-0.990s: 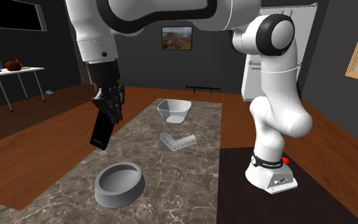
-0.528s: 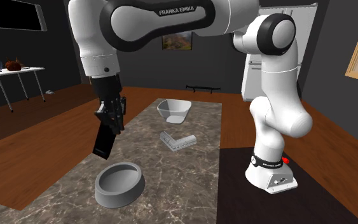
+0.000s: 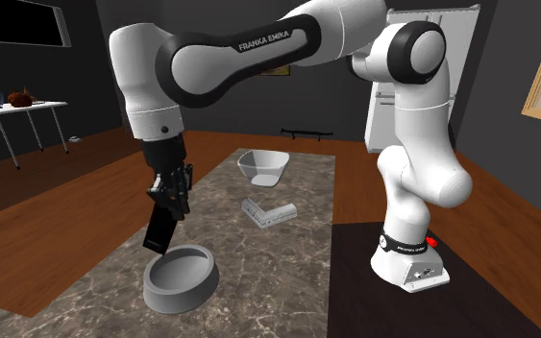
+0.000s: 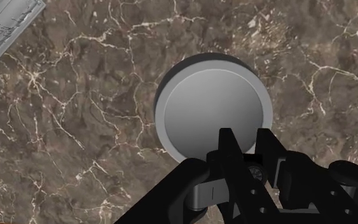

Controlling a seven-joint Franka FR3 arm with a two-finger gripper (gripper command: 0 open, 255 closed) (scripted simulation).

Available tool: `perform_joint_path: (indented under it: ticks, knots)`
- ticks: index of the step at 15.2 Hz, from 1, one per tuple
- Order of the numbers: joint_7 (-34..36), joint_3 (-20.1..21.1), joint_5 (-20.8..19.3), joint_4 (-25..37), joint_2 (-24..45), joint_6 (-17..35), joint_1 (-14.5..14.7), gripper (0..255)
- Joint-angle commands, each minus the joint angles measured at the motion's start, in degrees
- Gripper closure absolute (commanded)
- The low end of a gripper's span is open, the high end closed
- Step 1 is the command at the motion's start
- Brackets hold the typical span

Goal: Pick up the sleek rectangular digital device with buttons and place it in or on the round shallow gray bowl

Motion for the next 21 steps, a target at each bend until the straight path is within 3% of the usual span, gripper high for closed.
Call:
perform_joint_path:
  ticks: [1,5,13,14,19,21]
  knots:
    - [-0.1,0.0,0.0,-1.6,0.0,1.6,0.0,255]
    - [-0.2,0.0,0.1,-4.1,0.6,4.7,0.0,255]
    - [-0.2,0.0,0.1,-4.1,0.6,4.7,0.0,255]
    - [-0.2,0.0,0.1,-4.1,0.6,4.7,0.0,0]
    - [-0.2,0.0,0.1,-4.1,0.6,4.7,0.0,0]
    - [-0.2,0.0,0.0,-0.5,0.4,0.9,-0.1,0]
